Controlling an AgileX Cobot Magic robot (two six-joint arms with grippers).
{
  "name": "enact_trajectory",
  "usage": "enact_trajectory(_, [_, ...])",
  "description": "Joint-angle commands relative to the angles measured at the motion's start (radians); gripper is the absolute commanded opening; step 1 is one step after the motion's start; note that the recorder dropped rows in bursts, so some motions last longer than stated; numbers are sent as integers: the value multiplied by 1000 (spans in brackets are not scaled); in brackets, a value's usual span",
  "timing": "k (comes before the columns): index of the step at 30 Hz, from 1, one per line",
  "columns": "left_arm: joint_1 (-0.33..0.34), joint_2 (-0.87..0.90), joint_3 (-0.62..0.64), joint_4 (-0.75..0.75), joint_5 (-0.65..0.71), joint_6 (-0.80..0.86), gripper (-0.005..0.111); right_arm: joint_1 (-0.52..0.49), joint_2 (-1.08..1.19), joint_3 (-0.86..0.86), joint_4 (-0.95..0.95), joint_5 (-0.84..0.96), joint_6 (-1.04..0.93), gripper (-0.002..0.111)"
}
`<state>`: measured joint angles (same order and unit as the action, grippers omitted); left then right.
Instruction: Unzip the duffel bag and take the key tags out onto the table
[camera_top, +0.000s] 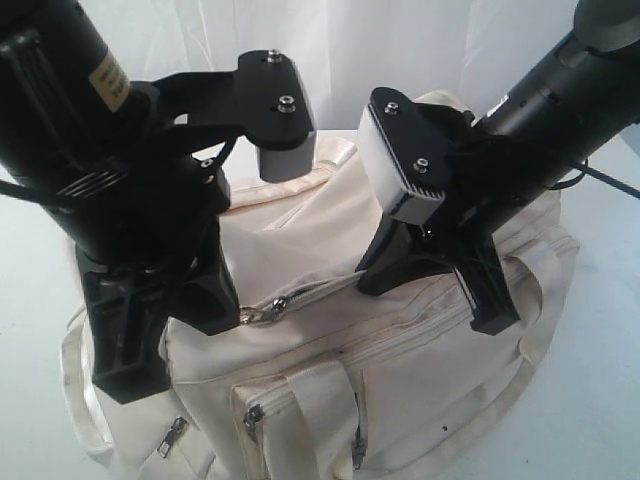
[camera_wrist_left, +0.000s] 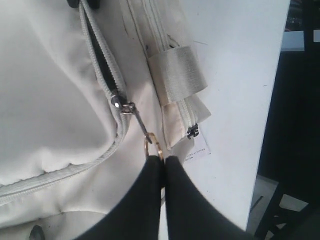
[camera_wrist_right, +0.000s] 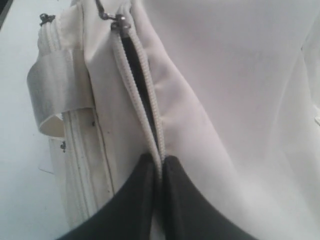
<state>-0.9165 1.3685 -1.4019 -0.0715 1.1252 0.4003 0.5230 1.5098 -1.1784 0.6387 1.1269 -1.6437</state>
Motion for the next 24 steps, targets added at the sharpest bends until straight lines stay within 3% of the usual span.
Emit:
enact_trajectory(1, [-3, -13, 6, -11, 96, -12, 0, -3, 2, 5, -48, -8, 11, 0])
enact_trajectory(11, [-3, -19, 116, 72, 96, -53, 0, -3, 2, 5, -50, -8, 27, 0])
enact_trajectory(18, [-3, -56, 151, 219, 96, -135, 0, -3, 2, 5, -56, -8, 27, 0])
enact_trajectory(24, [-3, -137, 151, 199, 96, -161, 0, -3, 2, 5, -83, -8, 52, 0])
